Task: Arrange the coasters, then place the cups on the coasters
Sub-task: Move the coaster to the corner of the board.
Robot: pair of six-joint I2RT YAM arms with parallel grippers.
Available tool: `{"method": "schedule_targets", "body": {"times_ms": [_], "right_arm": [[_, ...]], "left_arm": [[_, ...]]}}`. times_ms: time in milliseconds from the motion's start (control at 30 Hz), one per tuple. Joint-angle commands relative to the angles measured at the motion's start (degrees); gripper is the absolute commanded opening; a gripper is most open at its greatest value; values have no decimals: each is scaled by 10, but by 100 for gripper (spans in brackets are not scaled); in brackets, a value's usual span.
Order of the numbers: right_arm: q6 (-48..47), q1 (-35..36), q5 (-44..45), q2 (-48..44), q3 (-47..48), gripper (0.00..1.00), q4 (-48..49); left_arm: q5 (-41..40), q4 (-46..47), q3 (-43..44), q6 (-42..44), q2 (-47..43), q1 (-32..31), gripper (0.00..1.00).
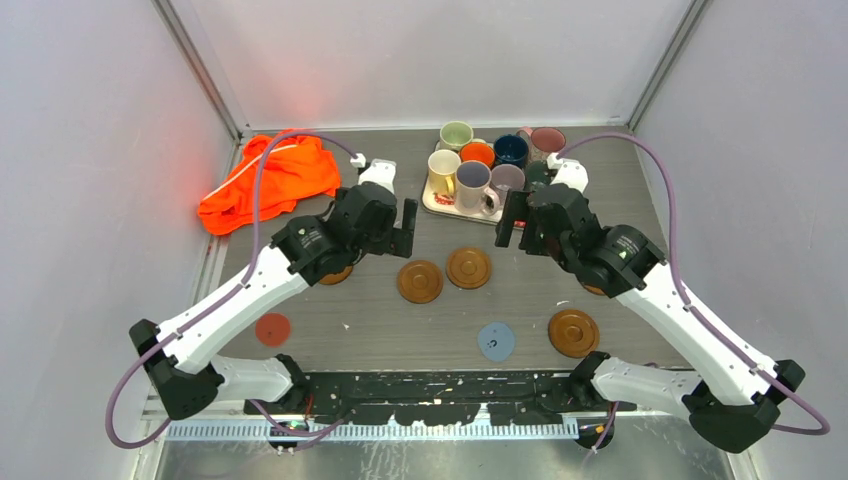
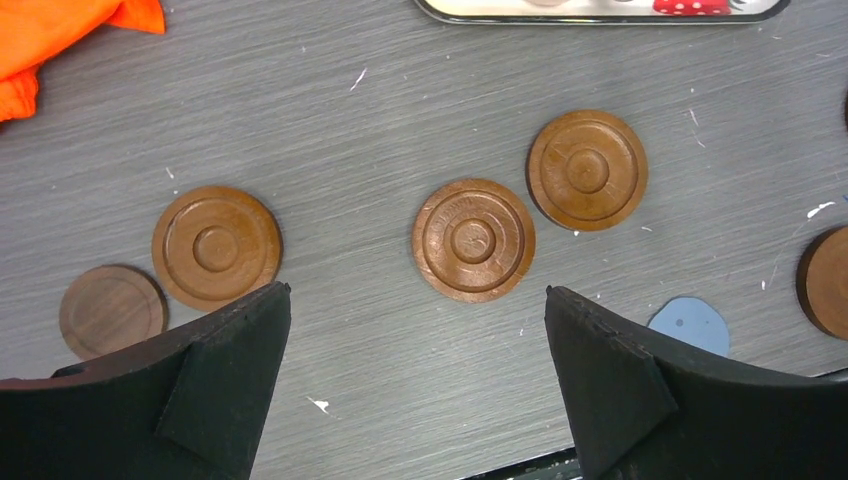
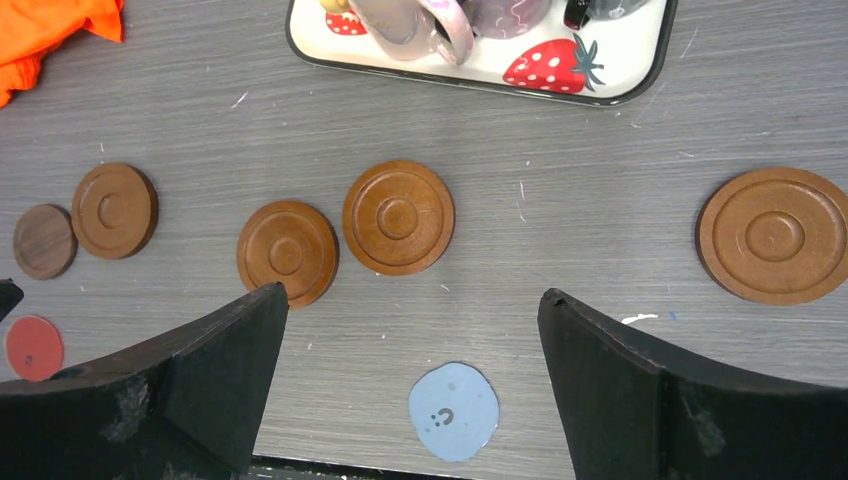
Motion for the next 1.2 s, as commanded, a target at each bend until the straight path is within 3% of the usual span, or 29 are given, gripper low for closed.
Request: {"method": "schedule_targets", "body": {"times_ms": [0, 400, 867, 1167], "right_arm": [[22, 6, 12, -21, -13, 100, -13], [57, 8, -21, -18, -79, 100, 9], [46, 8, -78, 19, -101, 100, 66], [26, 8, -101, 39, -103, 100, 81]], "left_arm": [[-39, -4, -21, -40, -16, -2, 100], [22, 31, -135, -95, -59, 88, 100], [90, 117, -267, -138, -66, 297, 100], [146, 224, -325, -191, -14, 407, 100]]}}
